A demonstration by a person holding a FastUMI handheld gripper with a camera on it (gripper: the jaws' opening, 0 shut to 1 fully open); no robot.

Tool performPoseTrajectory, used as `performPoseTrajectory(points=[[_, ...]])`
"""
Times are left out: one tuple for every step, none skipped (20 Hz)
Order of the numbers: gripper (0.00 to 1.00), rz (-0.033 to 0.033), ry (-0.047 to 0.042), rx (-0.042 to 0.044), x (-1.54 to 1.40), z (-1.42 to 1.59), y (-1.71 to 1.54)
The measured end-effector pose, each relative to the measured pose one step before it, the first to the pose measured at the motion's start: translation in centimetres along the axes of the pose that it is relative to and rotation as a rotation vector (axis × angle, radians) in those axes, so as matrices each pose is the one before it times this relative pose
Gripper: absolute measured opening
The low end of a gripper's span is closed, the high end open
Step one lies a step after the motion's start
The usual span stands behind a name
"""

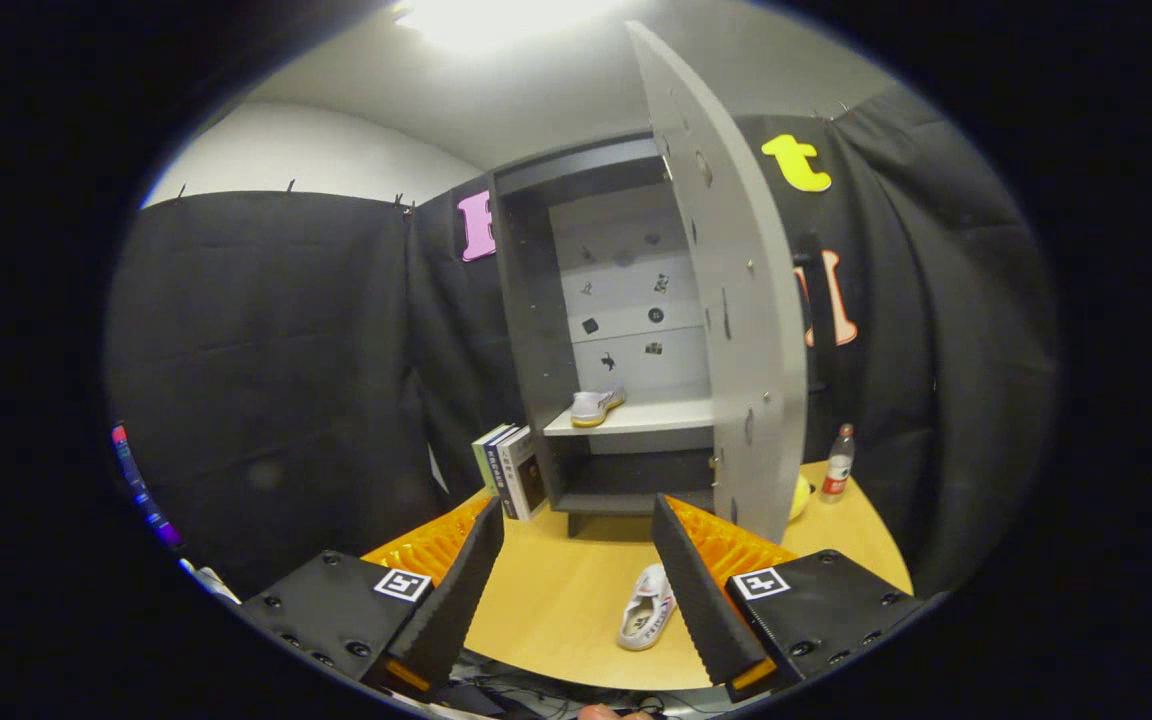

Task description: Open the shoe cabinet door, grab the shoes and put them into the shoe cabinet, then close the shoe cabinet door.

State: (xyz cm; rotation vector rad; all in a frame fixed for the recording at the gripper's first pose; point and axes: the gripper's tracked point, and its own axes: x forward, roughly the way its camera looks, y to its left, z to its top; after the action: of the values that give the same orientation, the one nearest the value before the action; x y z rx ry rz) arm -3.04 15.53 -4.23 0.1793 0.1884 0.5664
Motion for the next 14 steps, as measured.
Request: performPoseTrajectory(points=[[0.94, 0.00641, 0.01839, 0.00655, 1.306, -0.951, 0.616], [0.95, 0.00889, 0.02042, 0.00083, 1.182, -0.975, 0.294], [0.96, 0.00141, 0.01729, -0.00309, 1.108, -0.894, 0.322], [0.96, 0.00008, 0.01926, -0.00566, 1.109, -0.782, 0.275], [0.96, -0.00436, 0.02111, -0.01205, 0.724, -0.974, 0.341], [0.96, -0.00428, 0.01910, -0.01429, 0.788, -0.921, 0.019], [0.96, -0.00734, 0.02440, -0.01197, 1.046, -1.214, 0.032], [0.96, -0.00602, 0.02499, -0.00885, 1.138, -1.116, -0.075], [0.96, -0.00808, 0.03237, -0.00562, 1.405, -1.127, -0.094], [0.96, -0.00315, 0.03536, -0.00600, 1.368, -1.193, -0.012], [0.96, -0.00483, 0.02910, -0.00580, 1.386, -1.084, -0.068], [0.97, -0.00475, 0.03145, -0.00217, 1.344, -1.106, -0.193], [0.96, -0.00516, 0.03611, 0.00083, 1.340, -1.317, -0.200], [0.97, -0.00426, 0.04257, 0.00337, 1.306, -1.398, -0.269]])
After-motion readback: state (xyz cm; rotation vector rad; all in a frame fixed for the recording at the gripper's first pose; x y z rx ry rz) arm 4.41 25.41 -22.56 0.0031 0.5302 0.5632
